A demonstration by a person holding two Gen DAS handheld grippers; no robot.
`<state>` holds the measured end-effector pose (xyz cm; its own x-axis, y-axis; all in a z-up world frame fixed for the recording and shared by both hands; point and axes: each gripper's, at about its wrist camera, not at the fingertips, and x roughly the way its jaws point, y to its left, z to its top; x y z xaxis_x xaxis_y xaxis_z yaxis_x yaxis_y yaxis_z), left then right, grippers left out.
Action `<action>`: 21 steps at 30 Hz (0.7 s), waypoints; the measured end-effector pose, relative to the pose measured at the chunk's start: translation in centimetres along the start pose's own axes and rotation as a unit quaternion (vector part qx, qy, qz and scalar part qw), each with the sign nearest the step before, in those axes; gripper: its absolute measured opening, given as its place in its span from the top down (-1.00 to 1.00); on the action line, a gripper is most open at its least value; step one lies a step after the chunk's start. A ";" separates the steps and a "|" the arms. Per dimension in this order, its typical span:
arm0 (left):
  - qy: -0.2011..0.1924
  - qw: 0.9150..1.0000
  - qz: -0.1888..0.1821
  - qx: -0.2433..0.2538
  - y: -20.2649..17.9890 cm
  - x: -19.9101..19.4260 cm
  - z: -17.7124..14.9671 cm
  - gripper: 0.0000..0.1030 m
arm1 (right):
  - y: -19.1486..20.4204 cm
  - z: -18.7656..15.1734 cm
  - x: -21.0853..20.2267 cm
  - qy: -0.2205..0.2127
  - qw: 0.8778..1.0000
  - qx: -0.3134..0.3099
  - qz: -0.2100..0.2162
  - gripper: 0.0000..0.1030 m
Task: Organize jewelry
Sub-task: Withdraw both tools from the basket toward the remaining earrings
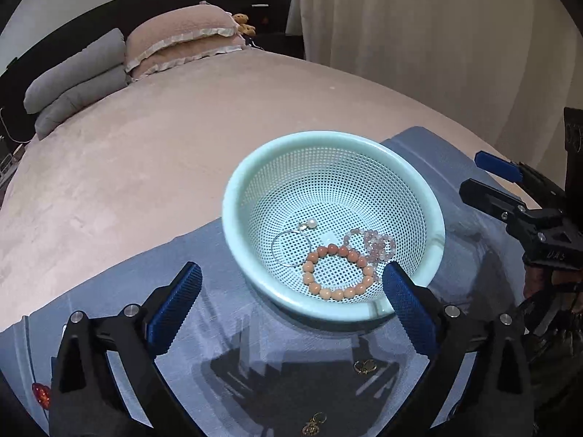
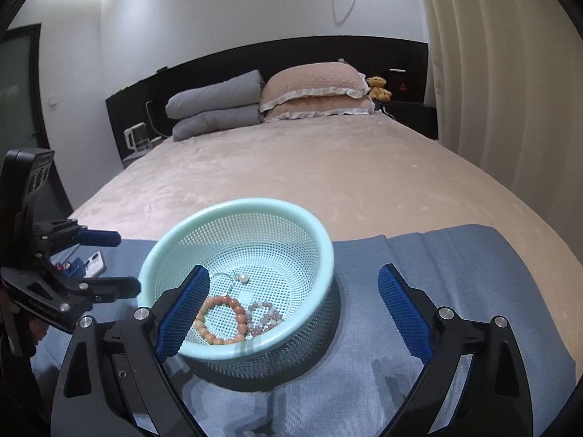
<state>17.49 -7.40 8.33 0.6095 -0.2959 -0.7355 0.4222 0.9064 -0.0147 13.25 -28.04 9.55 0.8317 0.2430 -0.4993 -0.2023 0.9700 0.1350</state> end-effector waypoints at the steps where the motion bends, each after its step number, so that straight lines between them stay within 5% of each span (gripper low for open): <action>1: 0.001 1.000 0.003 -0.003 0.3 -0.5 -0.4 -0.89 | -0.2 -0.2 -0.2 0.000 1.000 0.007 0.002 -0.74; 14: 0.028 0.995 0.038 -0.093 5.5 -4.3 -8.3 -0.89 | 3.5 -2.8 -2.7 0.031 0.998 -0.030 0.042 -0.74; 21: 0.048 0.994 0.047 -0.088 5.8 -5.4 -13.1 -0.89 | 7.0 -5.1 -2.7 0.054 0.993 -0.068 0.078 -0.73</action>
<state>7.86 3.42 3.37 0.5711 -0.1850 -0.7997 0.2378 0.9698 -0.0546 6.94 -21.89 7.52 0.7260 0.3836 -0.5708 -0.3987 0.9110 0.1051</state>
